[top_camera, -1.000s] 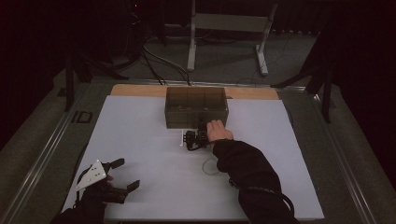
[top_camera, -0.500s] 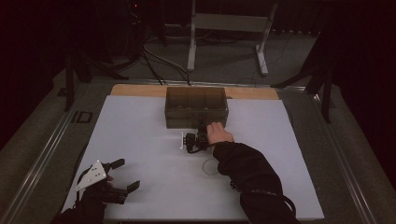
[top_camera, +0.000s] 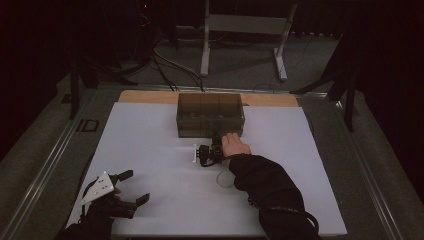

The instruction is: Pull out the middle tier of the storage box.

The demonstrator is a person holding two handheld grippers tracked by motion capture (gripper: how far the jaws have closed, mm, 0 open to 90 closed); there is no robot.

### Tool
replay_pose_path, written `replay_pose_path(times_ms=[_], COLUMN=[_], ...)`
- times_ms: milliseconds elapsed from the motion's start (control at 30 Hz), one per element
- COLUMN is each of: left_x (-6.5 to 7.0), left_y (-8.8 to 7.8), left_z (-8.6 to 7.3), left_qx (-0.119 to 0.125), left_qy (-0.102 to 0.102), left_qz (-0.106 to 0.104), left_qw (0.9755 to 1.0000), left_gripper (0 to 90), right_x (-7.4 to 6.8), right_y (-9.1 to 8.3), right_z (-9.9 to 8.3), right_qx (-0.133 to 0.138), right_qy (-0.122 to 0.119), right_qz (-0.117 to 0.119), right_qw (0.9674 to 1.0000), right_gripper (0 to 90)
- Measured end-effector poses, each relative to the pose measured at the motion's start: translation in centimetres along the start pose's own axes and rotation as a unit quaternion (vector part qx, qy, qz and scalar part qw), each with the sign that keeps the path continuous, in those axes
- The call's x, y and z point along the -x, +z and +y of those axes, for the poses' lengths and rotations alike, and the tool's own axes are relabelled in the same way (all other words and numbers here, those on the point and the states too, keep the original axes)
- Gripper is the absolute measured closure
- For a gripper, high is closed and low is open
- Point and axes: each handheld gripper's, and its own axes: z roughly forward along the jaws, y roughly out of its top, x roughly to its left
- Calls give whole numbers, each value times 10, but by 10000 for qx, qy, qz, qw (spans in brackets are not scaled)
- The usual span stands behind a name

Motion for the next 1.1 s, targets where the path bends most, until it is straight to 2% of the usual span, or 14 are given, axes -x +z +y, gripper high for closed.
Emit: replay_pose_path(times_ms=[233, 433, 767, 867, 1033, 1100], left_x=[0, -1, -1, -1, -1, -1], left_y=[0, 0, 1, 1, 1, 1], left_z=[0, 0, 0, -1, -1, -1], left_qx=[10, 13, -1, -3, -4, -18], left_qy=[-16, -18, -20, -26, -45, -31], left_qz=[15, 11, 21, 26, 28, 16], left_qw=[10000, 10000, 10000, 10000, 10000, 10000], left_gripper=[10, 10, 10, 10, 10, 10], right_x=[-1, -1, 4, 5, 7, 10], right_y=[-1, -1, -1, -2, -6, -9], right_z=[0, 0, 0, -2, -6, -9], right_qx=[17, 10, 55, 101, 242, 308], right_qy=[-43, 30, 23, 94, 223, 391], right_qz=[-34, 5, 158, 225, 485, 588], right_qw=[10000, 10000, 9999, 9997, 9983, 9970], right_gripper=[799, 797, 789, 754, 688, 666])
